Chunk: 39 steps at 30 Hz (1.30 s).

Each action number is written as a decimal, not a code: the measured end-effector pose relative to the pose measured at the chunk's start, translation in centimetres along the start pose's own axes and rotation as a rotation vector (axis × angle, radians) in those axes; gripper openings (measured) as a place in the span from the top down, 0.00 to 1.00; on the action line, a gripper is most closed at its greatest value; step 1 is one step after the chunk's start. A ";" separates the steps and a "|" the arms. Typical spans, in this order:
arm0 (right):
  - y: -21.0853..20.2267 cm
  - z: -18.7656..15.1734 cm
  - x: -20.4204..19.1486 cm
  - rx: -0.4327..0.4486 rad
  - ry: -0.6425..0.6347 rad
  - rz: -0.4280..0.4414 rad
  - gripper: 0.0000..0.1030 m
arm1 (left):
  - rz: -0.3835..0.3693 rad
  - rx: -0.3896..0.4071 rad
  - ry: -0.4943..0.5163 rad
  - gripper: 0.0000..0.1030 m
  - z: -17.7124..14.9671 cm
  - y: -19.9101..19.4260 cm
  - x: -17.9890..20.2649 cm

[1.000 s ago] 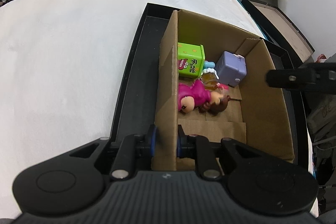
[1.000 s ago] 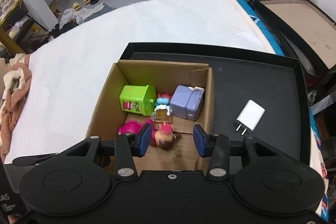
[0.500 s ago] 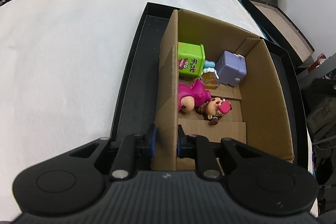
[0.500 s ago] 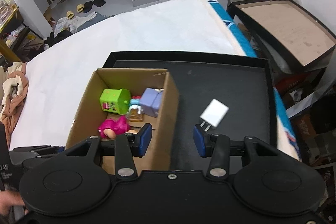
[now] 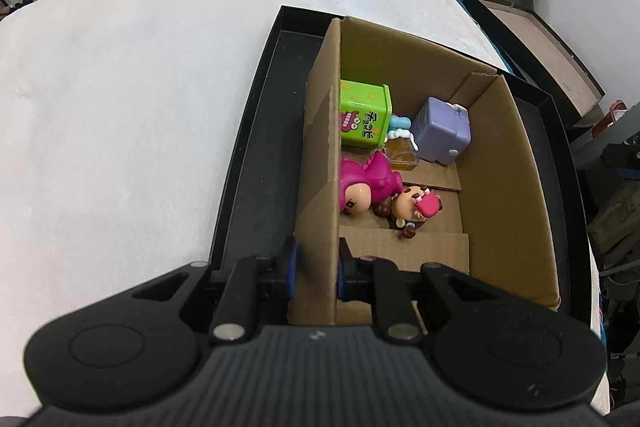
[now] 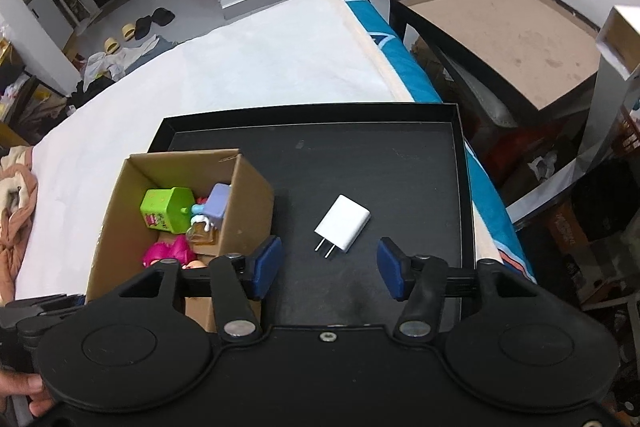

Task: Organize rigid objects
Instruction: 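Move the right gripper to the white charger plug and grasp it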

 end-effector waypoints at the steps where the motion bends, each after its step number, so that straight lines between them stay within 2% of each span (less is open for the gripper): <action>1: 0.3 0.0 0.2 -0.003 0.003 0.000 0.46 | 0.002 0.000 0.000 0.84 0.0 0.0 0.0; 8: 2.7 0.3 1.4 -0.028 0.039 0.023 0.44 | 0.001 -0.008 0.003 0.84 0.0 0.0 0.1; 12: 4.3 0.5 1.7 -0.037 0.055 0.038 0.39 | 0.004 -0.012 0.003 0.84 0.1 0.1 0.1; 22: 8.2 1.1 2.5 -0.055 0.113 0.057 0.39 | 0.008 -0.022 -0.004 0.84 0.2 0.3 0.0; 31: 10.4 0.4 3.5 -0.019 0.171 0.056 0.39 | 0.030 -0.030 0.019 0.85 0.5 0.4 0.5; 39: 12.9 0.0 1.8 -0.029 0.082 0.002 0.39 | 0.046 -0.034 0.031 0.86 0.6 0.7 0.8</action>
Point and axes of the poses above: each gripper's, at about its wrist camera, not at the fingertips, and y roughly the way its jaws point, x to its right, z to its top, the point moved 1 cm from there along y, roughly the way its jaws point, and after that the axes turned 1 degree about z, right-handed, at the moved point
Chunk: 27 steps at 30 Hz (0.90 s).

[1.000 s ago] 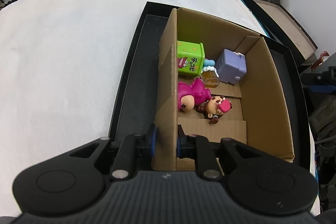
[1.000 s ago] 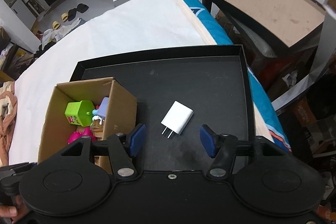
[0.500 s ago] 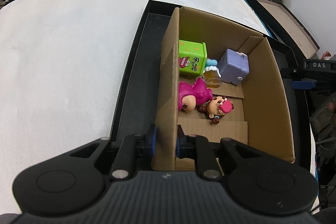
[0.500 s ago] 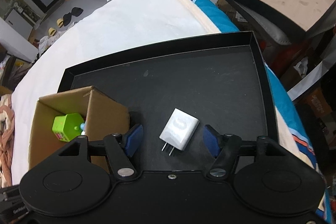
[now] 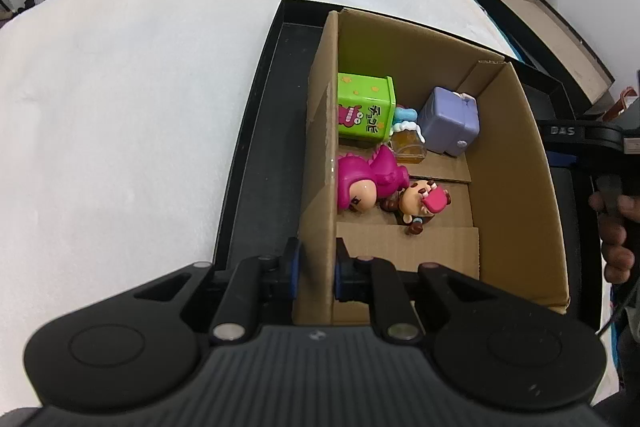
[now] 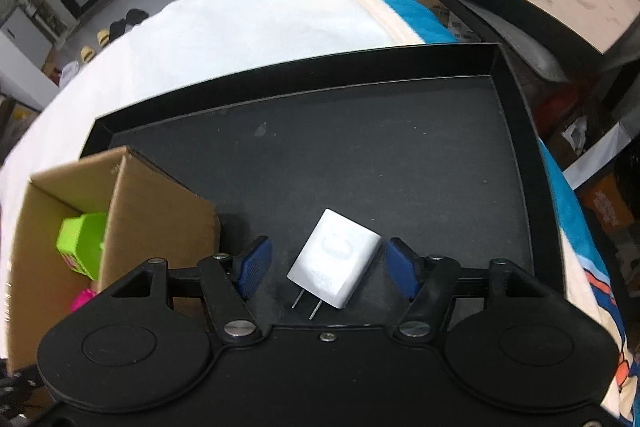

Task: Organize rigid objects
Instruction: 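Move the right gripper to the white charger plug and grasp it, then carry the charger plug into the box and release it with the right gripper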

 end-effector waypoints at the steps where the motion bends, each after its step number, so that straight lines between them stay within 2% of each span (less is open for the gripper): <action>1: 0.3 -0.1 -0.2 0.000 -0.008 -0.009 0.39 | 0.005 0.000 0.003 0.86 0.0 0.0 0.1; 7: 1.2 -0.6 -1.2 0.009 -0.104 -0.088 0.41 | 0.023 -0.002 0.011 0.87 0.0 0.0 0.3; 12: 0.4 -1.4 -0.8 0.005 -0.124 -0.112 0.62 | 0.034 0.000 0.013 0.87 0.0 -0.1 0.6; 20: -1.7 -3.1 0.6 -0.007 -0.089 -0.084 0.64 | 0.042 0.010 0.018 0.87 -0.1 -0.2 0.6; 27: -4.2 -3.3 0.9 0.008 -0.045 -0.038 0.64 | 0.044 0.005 0.027 0.87 -0.2 -0.2 0.9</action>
Point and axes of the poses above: each gripper's, at about its wrist camera, not at the fingertips, and y roughly the way its jaws point, x to its right, z to its top, the point moved 1 cm from there along y, roughly the way its jaws point, and after that the axes turned 1 degree about z, right-handed, at the moved point
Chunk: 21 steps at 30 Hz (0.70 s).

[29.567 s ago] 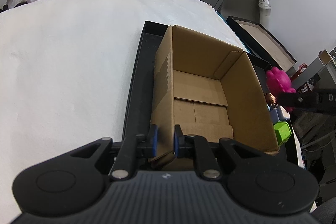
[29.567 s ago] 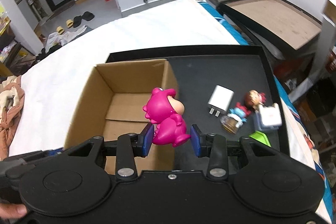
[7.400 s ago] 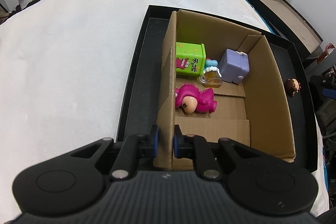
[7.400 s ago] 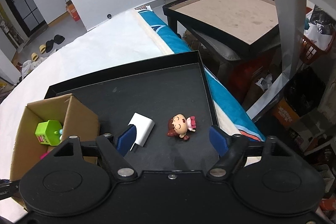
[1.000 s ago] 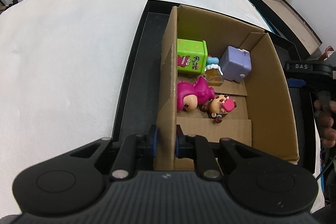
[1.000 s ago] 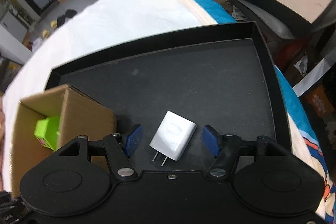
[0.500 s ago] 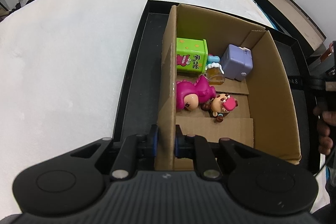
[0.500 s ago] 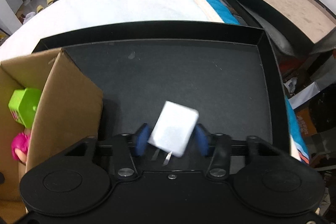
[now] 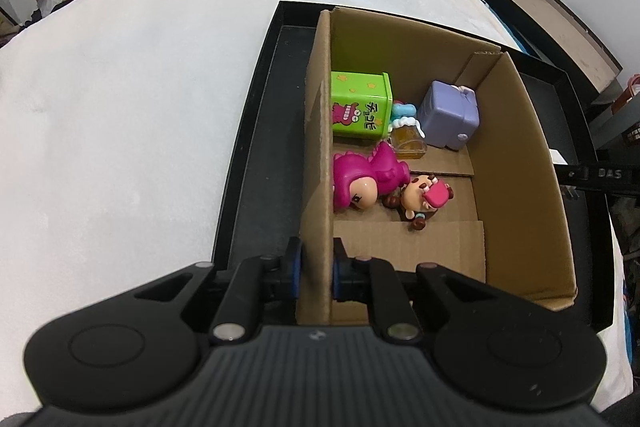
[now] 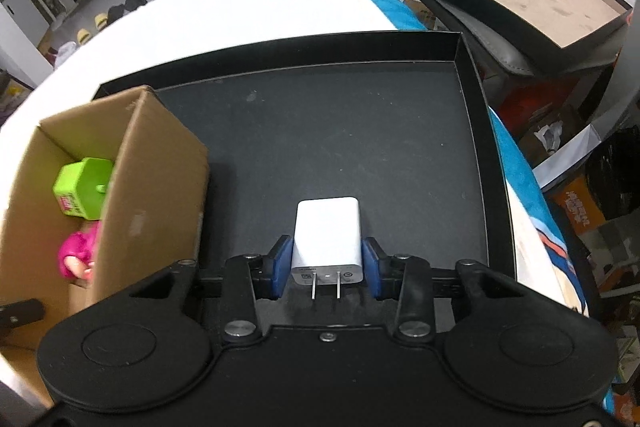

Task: Organize rigid objects
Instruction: 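Carry the charger plug into the box and release it with the right gripper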

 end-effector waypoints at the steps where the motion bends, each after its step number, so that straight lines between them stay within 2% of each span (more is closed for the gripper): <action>1: -0.3 -0.1 0.0 0.001 0.007 0.010 0.64 | -0.001 0.001 0.003 0.87 0.0 0.0 0.0; 10: -3.6 -0.3 -0.9 0.019 0.026 0.057 0.64 | -0.019 0.006 0.012 0.87 -0.2 0.0 -0.2; 21: -7.3 1.2 -3.6 0.063 -0.027 0.042 0.64 | -0.047 0.007 0.006 0.86 -0.2 -0.1 -0.6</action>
Point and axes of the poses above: each gripper's, at about its wrist camera, not at the fingertips, and y roughly the way its jaws point, x to its right, z to its top, the point moved 1 cm from there along y, roughly the way its jaws point, and after that the axes turned 1 degree about z, right-handed, at the moved point
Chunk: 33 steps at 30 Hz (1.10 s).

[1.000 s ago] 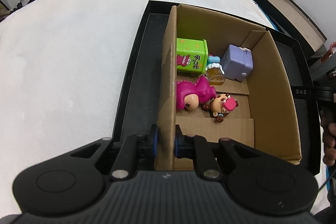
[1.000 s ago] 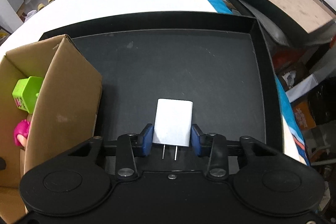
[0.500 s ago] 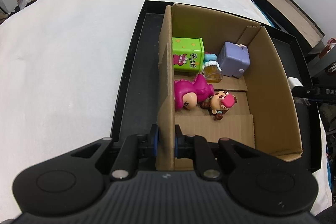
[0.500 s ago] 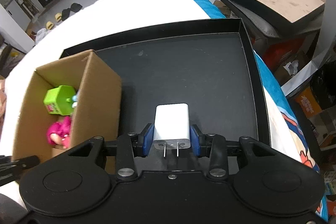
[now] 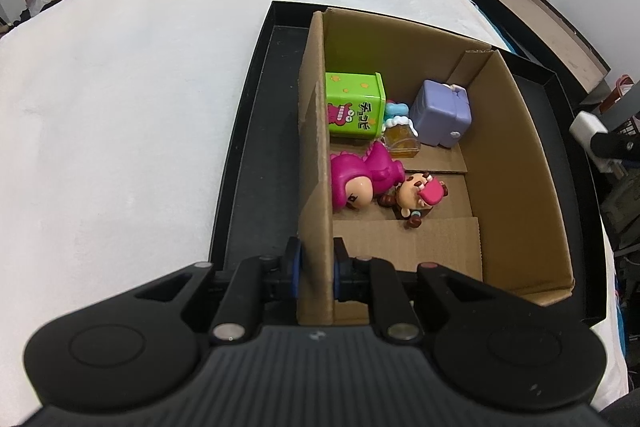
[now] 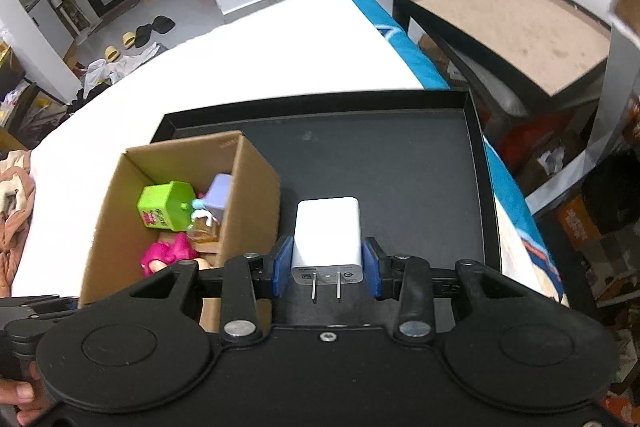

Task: Organize rigid objects
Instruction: 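Carry the charger plug into the box and release it with the right gripper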

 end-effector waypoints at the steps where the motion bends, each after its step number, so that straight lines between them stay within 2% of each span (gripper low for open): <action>1: -0.2 0.2 -0.3 0.003 -0.007 -0.001 0.64 | -0.002 0.000 -0.002 0.86 0.0 0.0 0.0; 13: -1.6 1.7 -5.3 0.012 -0.108 -0.024 0.64 | -0.044 0.005 -0.026 0.85 -0.1 0.0 -0.8; 33: 0.6 1.6 -11.0 -0.050 -0.199 -0.062 0.64 | -0.092 0.007 -0.048 0.84 -0.2 -0.1 -1.5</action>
Point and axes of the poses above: each gripper's, at about its wrist camera, not at the fingertips, and y roughly the way its jaws point, x to its right, z to its top, the point moved 1 cm from there along y, roughly the way its jaws point, and after that the axes turned 1 degree about z, right-handed, at the moved point
